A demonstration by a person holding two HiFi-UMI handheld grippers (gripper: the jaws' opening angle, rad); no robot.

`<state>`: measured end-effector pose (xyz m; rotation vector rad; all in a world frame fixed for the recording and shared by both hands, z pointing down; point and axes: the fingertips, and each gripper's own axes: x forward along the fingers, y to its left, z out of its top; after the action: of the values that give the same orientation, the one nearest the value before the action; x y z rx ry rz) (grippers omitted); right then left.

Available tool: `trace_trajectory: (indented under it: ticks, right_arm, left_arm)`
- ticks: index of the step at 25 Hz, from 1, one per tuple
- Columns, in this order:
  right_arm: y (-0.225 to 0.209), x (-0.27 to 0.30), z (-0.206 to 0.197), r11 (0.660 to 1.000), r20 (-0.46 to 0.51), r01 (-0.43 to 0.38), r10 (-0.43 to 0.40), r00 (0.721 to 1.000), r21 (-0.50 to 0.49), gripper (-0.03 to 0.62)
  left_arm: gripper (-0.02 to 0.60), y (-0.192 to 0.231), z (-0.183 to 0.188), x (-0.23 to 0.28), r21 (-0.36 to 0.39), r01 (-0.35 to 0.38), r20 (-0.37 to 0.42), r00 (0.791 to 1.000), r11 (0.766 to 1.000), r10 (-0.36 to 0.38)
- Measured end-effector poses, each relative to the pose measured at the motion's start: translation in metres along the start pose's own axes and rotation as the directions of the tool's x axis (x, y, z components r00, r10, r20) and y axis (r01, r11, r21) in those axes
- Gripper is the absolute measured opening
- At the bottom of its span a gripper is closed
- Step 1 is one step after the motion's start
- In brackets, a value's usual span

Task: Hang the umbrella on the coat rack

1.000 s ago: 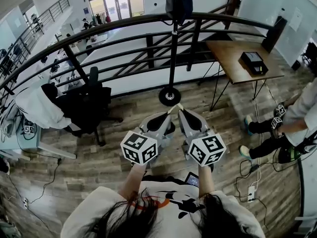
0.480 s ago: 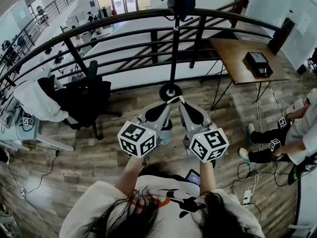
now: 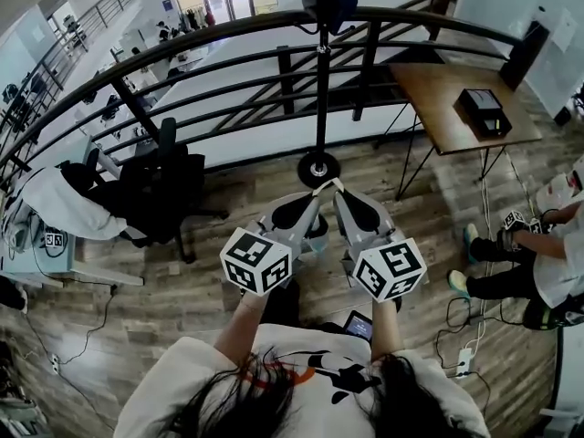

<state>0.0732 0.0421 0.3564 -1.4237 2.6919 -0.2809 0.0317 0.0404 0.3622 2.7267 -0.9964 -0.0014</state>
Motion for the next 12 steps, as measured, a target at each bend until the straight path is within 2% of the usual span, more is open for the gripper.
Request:
trace_trajectory:
  ticks: [5, 12]
  right_arm:
    - [-0.024, 0.039, -0.002, 0.999, -0.006, 0.035, -0.035, 0.999, -0.007, 0.023]
    - [-0.053, 0.116, 0.011, 0.996, -0.012, 0.086, -0.086, 0.996, 0.006, 0.023]
  left_arm:
    - [0.000, 0.036, 0.003, 0.028, -0.015, 0.039, -0.012, 0.999, 0.999, -0.039]
    - [0.000, 0.100, 0.025, 0.070, -0.017, 0.111, -0.052, 0.992, 0.994, -0.112]
